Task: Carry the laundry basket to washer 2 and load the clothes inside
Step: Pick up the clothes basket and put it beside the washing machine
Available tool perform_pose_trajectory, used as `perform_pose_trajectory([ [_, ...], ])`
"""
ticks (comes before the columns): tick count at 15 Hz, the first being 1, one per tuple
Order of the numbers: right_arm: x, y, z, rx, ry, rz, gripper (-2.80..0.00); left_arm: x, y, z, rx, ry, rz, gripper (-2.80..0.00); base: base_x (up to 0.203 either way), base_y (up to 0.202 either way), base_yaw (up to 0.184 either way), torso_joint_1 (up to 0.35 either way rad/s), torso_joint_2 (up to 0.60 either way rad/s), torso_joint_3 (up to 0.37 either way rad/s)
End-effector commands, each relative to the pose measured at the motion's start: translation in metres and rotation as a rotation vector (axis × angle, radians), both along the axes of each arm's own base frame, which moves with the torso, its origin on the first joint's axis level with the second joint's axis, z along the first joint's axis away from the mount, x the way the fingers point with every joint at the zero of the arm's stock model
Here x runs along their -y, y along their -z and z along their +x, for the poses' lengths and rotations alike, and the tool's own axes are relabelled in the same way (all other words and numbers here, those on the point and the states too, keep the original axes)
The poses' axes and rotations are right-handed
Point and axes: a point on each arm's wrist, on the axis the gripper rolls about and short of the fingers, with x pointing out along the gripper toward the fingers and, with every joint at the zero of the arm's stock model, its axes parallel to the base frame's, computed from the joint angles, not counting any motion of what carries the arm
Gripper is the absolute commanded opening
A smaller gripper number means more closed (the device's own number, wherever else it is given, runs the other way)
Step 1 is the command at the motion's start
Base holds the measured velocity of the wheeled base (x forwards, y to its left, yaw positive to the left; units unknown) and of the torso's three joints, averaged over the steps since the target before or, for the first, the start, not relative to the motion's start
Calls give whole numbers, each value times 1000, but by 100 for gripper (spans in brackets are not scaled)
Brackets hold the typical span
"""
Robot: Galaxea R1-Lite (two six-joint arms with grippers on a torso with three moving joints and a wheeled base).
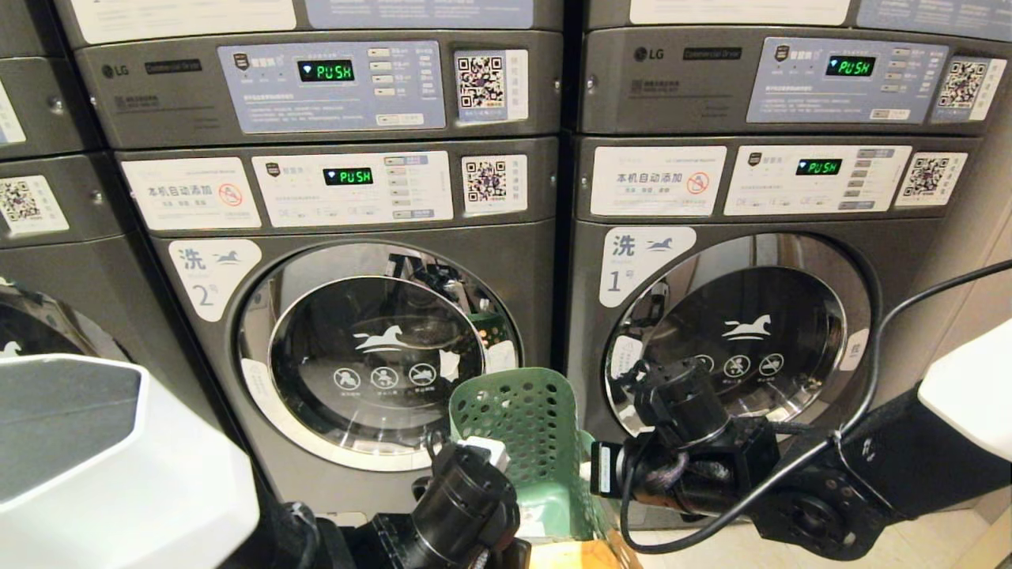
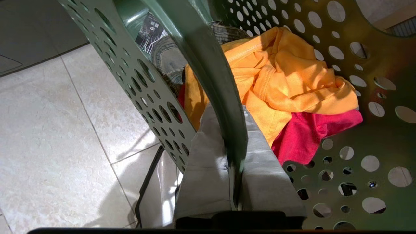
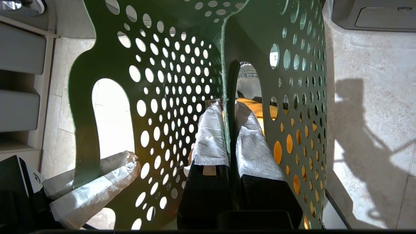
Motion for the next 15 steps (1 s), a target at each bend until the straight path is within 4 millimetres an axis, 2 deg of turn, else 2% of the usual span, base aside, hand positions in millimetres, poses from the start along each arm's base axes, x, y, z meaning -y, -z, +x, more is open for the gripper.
perform_pose_trajectory([
  [1, 0, 0, 0, -2, 1, 3, -280, 0, 1, 0, -1, -3, 0, -280, -57, 0, 1, 7, 4, 2],
  [8, 0, 1, 1, -2, 2, 3, -280, 1, 2, 0, -3, -3, 2, -280, -182, 0, 2, 2, 4, 4],
  [15, 1, -1, 2, 16, 28, -15, -280, 4, -1, 3, 8, 2, -9, -280, -13, 0, 0, 0, 0, 1],
])
